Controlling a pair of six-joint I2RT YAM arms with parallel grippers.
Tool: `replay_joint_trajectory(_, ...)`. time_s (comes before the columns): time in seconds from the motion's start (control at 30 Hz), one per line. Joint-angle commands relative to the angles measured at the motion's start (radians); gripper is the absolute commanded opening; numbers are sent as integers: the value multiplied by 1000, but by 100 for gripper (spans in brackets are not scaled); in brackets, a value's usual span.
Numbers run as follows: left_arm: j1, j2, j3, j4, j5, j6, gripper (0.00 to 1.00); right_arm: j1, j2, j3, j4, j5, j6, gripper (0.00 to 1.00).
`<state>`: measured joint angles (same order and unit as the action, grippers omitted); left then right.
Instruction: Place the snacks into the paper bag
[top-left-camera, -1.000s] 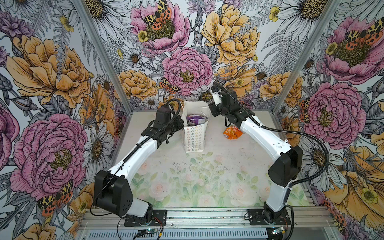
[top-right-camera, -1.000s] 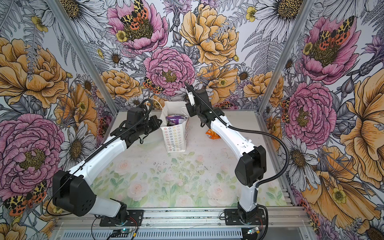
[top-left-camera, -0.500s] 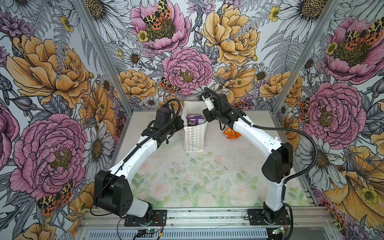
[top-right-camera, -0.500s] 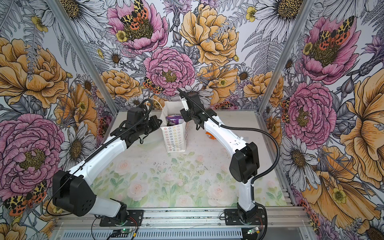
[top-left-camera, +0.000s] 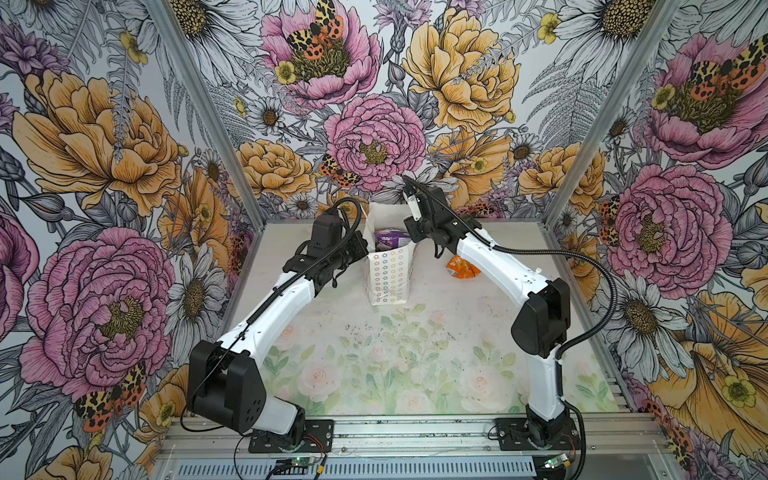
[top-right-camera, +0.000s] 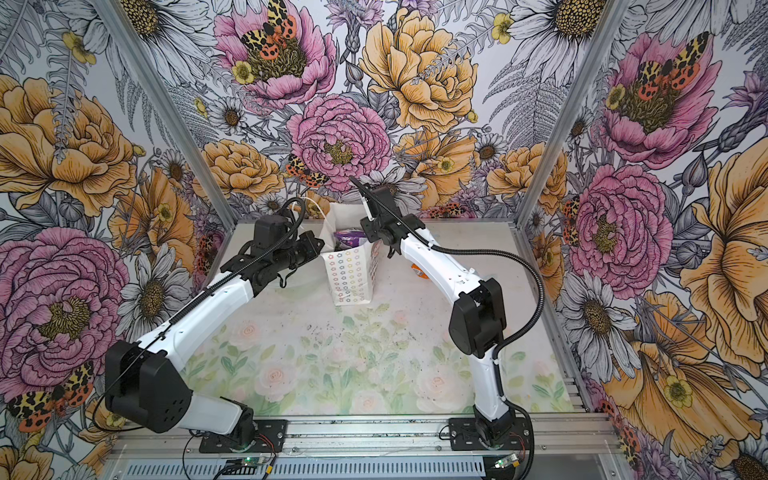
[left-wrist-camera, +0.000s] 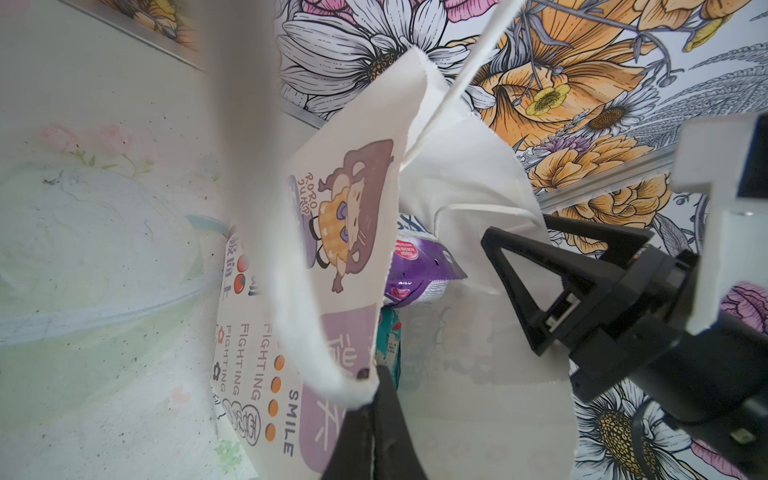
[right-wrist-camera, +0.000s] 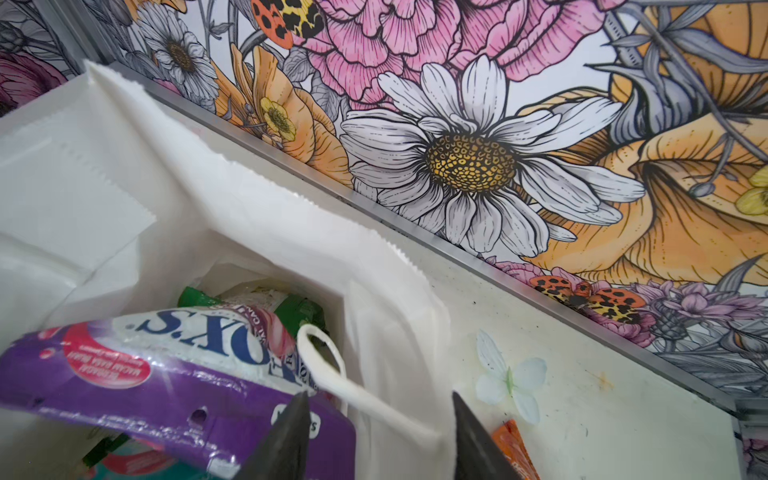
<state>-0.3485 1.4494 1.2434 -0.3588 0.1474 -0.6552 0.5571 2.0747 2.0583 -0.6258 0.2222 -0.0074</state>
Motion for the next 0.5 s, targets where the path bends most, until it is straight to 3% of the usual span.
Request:
replay_joint_trajectory(0.0, 2, -1, -9, -26, 2, 11, 0, 0, 54, 65, -8, 66, 4, 44)
replay_joint_trajectory(0.23, 3, -1, -9, -27, 1, 11, 0, 1, 108, 156, 8, 66, 21, 44)
replay_joint_trajectory(0.47, 6, 0, -13, -26, 1, 11, 0, 1, 69, 135, 76, 77, 35, 44)
